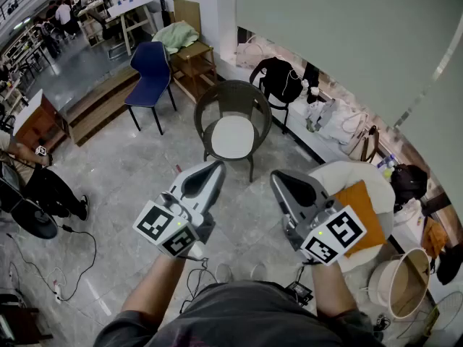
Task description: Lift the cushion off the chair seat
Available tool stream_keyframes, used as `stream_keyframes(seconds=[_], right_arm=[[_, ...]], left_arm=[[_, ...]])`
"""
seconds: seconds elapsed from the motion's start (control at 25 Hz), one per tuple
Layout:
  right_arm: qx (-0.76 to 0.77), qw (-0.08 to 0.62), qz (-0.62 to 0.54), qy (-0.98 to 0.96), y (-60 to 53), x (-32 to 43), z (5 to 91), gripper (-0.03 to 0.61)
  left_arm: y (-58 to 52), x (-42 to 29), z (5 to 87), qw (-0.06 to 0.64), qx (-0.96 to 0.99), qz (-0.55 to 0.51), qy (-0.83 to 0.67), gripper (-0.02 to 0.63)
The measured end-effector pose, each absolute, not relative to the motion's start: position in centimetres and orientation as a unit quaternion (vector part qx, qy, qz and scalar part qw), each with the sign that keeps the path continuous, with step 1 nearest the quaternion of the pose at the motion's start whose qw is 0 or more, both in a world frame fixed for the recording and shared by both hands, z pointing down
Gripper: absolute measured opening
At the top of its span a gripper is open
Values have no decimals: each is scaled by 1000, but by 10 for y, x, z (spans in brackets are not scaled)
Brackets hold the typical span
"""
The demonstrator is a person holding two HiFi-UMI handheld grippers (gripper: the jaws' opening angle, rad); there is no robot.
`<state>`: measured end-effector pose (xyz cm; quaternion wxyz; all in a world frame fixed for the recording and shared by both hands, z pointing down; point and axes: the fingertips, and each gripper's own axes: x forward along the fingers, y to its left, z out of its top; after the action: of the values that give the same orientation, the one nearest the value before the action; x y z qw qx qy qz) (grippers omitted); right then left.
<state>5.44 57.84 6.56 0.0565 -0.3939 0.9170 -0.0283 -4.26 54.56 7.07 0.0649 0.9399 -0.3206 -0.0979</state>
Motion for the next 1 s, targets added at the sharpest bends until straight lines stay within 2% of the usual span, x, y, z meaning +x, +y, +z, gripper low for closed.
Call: stream_keyframes(seconds=[0.72,1.0], right_arm=[[-403,61,-31,913,583,65,76,8],[-393,67,-37,916,587,96,79,8]], left_arm=[[552,-33,81,64,938,-92,-328,9],[560,-7,81,57,932,-87,-348,9]])
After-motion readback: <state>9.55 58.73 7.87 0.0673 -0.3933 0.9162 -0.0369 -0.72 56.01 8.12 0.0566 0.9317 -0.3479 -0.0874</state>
